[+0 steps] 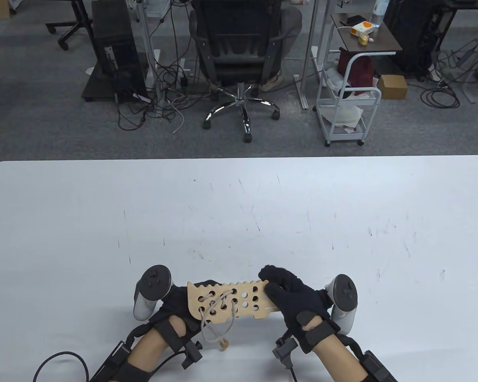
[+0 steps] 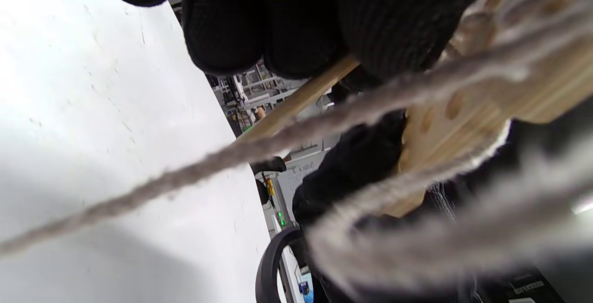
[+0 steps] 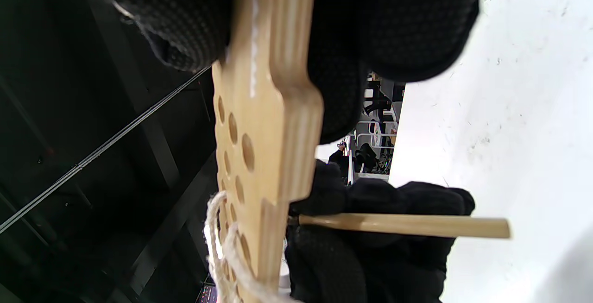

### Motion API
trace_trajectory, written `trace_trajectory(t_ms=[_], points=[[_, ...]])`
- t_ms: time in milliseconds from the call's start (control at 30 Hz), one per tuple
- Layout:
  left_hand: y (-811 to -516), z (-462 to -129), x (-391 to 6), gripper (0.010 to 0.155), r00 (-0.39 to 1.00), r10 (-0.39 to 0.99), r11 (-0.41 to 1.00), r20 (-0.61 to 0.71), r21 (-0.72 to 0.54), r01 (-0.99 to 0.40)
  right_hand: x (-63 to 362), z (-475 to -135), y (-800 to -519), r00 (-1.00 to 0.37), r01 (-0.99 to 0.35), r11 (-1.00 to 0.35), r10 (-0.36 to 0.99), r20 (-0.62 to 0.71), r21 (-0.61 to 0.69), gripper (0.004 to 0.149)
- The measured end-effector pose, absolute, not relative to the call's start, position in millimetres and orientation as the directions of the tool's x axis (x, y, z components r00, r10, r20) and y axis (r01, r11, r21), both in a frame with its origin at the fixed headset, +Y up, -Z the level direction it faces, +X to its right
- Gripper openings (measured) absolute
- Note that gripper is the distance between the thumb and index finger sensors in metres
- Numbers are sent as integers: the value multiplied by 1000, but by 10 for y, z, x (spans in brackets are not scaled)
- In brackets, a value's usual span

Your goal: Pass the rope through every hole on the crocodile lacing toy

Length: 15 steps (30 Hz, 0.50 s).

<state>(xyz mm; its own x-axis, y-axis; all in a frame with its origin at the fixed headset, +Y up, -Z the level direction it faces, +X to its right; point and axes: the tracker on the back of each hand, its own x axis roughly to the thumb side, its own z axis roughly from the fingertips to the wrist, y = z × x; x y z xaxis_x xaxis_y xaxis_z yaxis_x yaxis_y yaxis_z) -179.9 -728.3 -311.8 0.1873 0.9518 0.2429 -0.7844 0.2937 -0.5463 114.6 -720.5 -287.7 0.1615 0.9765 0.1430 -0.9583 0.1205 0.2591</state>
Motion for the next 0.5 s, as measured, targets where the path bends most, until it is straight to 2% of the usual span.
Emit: trace_trajectory(t_ms=[500], points=[[-7346, -3270, -2105, 46, 169, 969, 228, 178, -403, -886, 1307, -2953, -7218, 190, -966, 164, 974, 121, 198, 48]])
